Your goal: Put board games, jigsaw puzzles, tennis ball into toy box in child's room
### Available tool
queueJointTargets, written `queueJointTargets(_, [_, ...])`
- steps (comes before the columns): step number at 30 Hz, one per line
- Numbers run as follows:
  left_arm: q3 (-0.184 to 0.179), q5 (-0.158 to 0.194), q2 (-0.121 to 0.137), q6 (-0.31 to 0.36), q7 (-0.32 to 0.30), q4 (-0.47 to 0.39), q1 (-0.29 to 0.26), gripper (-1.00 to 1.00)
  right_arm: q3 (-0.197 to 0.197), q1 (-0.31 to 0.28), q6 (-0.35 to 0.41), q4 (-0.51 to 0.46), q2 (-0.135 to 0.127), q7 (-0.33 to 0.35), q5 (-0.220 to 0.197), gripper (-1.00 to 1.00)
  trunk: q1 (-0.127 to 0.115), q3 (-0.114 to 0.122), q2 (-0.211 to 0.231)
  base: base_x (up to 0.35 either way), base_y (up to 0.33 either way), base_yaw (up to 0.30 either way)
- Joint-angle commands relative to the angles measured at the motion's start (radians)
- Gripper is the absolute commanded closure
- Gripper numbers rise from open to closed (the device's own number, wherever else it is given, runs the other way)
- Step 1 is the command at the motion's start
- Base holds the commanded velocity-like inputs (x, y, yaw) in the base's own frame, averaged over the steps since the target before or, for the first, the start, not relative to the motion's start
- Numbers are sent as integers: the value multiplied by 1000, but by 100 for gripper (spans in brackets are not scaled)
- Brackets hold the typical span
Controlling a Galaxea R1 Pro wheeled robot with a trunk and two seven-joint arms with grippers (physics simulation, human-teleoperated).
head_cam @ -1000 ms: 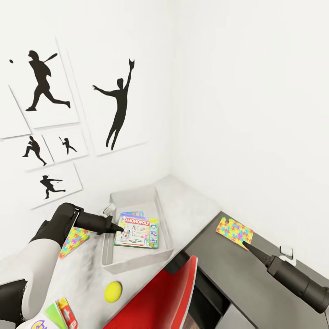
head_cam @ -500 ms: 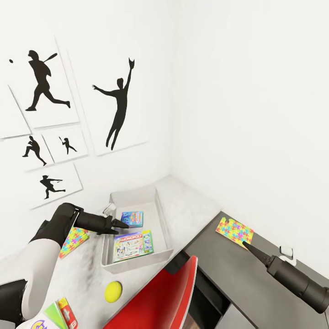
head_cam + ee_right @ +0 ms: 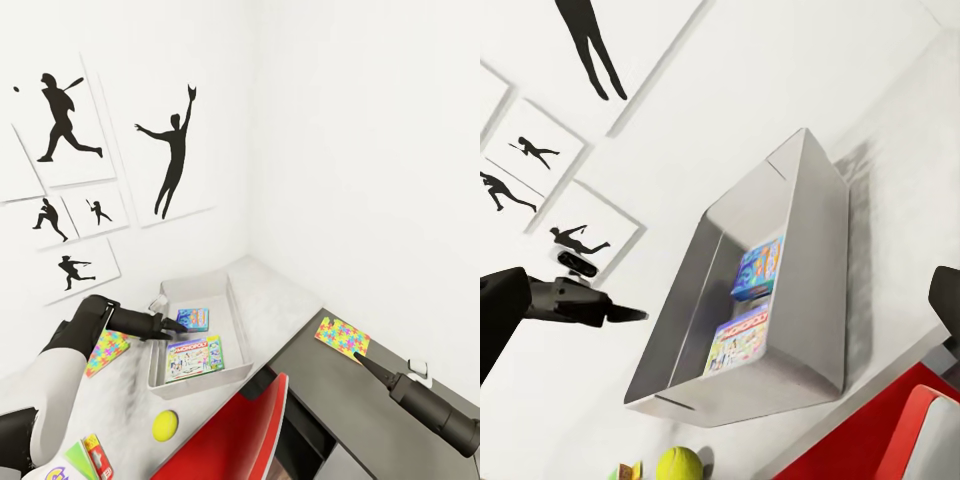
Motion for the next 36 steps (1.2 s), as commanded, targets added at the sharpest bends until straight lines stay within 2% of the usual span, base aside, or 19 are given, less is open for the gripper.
queueJointTargets(1, [4,-9,1,10,-10,-2,-1,-100,-1,-1,6,0,0,1,-3,-100,1,-2,-2,0,0,0])
queueJointTargets(6, [6,-4,25,10,-23,-6,-7,-100,-1,-1,6,0,0,2,-3,-100,1,-2,-2,0,0,0])
queueJointTargets(9, [7,0,58,10,-59,-8,-11,-100,-1,-1,3,0,0,2,-3,-100,1,-2,-2,0,0,0])
queueJointTargets(12, [11,4,84,10,-59,-18,-12,-100,-1,-1,0,1,0,3,-2,-100,1,-2,-2,0,0,0])
queueJointTargets(13, [11,4,84,10,-59,-18,-12,-100,-1,-1,0,1,0,3,-2,-100,1,-2,-2,0,0,0])
queueJointTargets(14, [20,13,101,10,-59,-37,-13,-100,-1,0,-1,1,0,3,-2,-100,1,-2,-2,0,0,0])
queueJointTargets(16, [35,31,116,10,-59,-63,-13,-100,-1,0,-3,1,0,3,-2,-100,1,-2,-2,0,0,0])
queueJointTargets(18, [57,57,130,10,-59,-91,-13,-100,-1,0,-3,2,0,3,-2,-100,1,-2,-2,0,0,0])
queueJointTargets(19, [79,89,144,10,-59,-117,-12,-100,-1,0,-3,3,0,3,-2,-100,1,-2,-2,0,0,0])
queueJointTargets(22, [103,142,171,10,-59,-144,-9,-100,-1,-1,-3,5,0,3,-1,-100,1,-2,-2,0,0,0])
queueJointTargets(23, [112,176,193,10,-59,-154,-8,-100,-1,0,-2,5,0,3,-2,-100,1,-2,-2,0,0,0])
queueJointTargets(29, [127,262,264,10,-59,-167,-1,-100,-1,0,-2,6,0,4,-3,-100,1,-2,-2,0,0,0])
queueJointTargets(30, [130,290,285,9,-59,-169,3,-100,-1,0,-1,6,0,4,-3,-100,1,-2,-2,0,0,0])
queueJointTargets(31, [130,290,285,9,-59,-169,3,-100,-1,0,-1,6,0,4,-3,-100,1,-2,-2,0,0,0])
queueJointTargets(33, [131,318,306,9,-59,-170,10,-100,-1,0,0,6,0,4,-3,-100,1,-2,-2,0,0,0])
queueJointTargets(34, [132,345,326,8,-59,-171,24,-100,-1,0,0,7,0,4,-3,-100,1,-2,-2,0,0,0])
queueJointTargets(36, [133,369,344,7,-59,-171,43,-100,-1,0,1,7,0,4,-4,-100,1,-2,-2,0,0,0])
